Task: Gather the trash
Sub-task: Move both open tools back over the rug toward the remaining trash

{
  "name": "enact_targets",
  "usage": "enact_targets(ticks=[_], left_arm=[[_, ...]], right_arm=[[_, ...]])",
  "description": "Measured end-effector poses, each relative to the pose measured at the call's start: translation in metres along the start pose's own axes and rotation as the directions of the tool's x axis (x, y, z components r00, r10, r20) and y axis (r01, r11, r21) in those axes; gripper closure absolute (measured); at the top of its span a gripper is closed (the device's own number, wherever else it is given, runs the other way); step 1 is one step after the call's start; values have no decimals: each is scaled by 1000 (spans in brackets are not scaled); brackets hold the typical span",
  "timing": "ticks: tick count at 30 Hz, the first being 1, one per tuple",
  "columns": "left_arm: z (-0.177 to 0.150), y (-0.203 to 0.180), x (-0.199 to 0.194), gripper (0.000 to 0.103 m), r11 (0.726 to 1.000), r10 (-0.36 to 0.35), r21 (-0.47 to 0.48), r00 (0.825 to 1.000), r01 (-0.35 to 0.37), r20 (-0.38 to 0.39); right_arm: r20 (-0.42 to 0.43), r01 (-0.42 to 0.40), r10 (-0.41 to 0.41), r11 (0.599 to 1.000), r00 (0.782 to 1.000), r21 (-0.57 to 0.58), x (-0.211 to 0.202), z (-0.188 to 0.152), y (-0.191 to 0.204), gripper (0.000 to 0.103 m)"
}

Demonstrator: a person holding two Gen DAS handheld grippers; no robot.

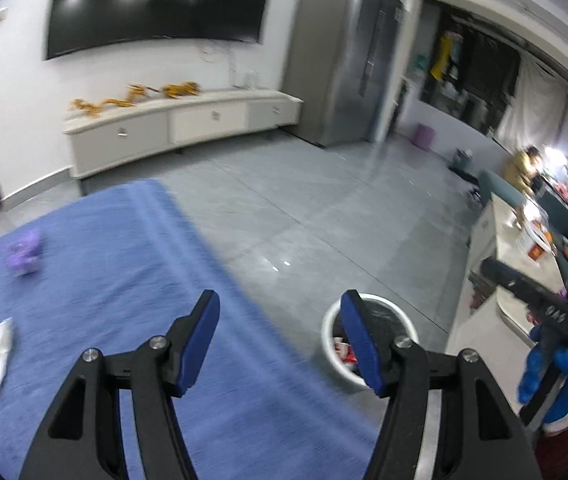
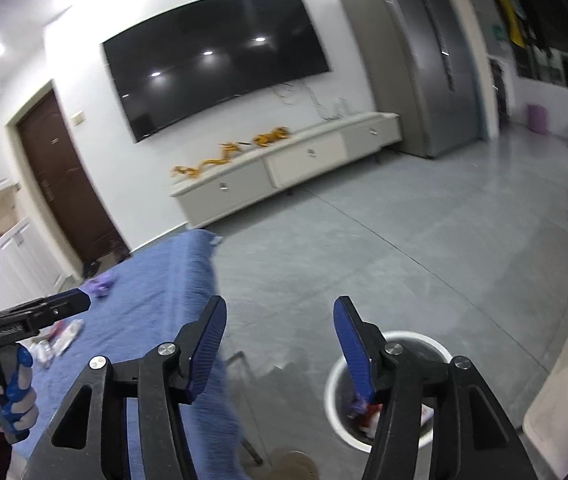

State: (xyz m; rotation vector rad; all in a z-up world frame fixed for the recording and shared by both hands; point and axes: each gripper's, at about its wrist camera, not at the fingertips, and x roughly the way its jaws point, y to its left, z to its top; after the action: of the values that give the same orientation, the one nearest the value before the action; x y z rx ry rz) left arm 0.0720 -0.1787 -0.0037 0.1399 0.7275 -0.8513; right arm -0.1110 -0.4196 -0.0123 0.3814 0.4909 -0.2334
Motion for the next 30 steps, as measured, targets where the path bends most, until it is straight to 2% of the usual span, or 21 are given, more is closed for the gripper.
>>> enact_targets(ticks=[3, 6, 11, 19, 24, 27, 30], left_arm=[[-15, 51, -34, 32, 995, 77, -61, 996, -75, 40], [-33, 96, -61, 32, 985, 129, -128, 990, -120, 59], [-64, 167, -107, 32, 952, 230, -225, 969, -206, 88], [-129, 269, -169, 32, 865, 374, -390, 924, -317, 78], [-170, 319, -193, 32, 789, 441, -489, 897, -371, 31], [-186, 342, -200, 32, 749, 460, -540, 888, -383, 8], [-193, 364, -202, 32, 726, 472, -567, 882, -390, -3]], right_arm=[[-11, -52, 52, 997, 999, -55, 7, 8, 39, 48], [-24, -91, 89, 991, 996, -95, 15, 10, 72, 48], [-62, -169, 161, 975, 985, -144, 36, 10, 126, 48], [-177, -260, 222, 936, 959, -236, 74, -13, 201, 44], [-254, -305, 239, 914, 937, -267, 95, -32, 236, 43], [-301, -337, 250, 897, 920, -286, 112, -42, 259, 43], [-344, -377, 271, 878, 899, -294, 126, -52, 281, 43]])
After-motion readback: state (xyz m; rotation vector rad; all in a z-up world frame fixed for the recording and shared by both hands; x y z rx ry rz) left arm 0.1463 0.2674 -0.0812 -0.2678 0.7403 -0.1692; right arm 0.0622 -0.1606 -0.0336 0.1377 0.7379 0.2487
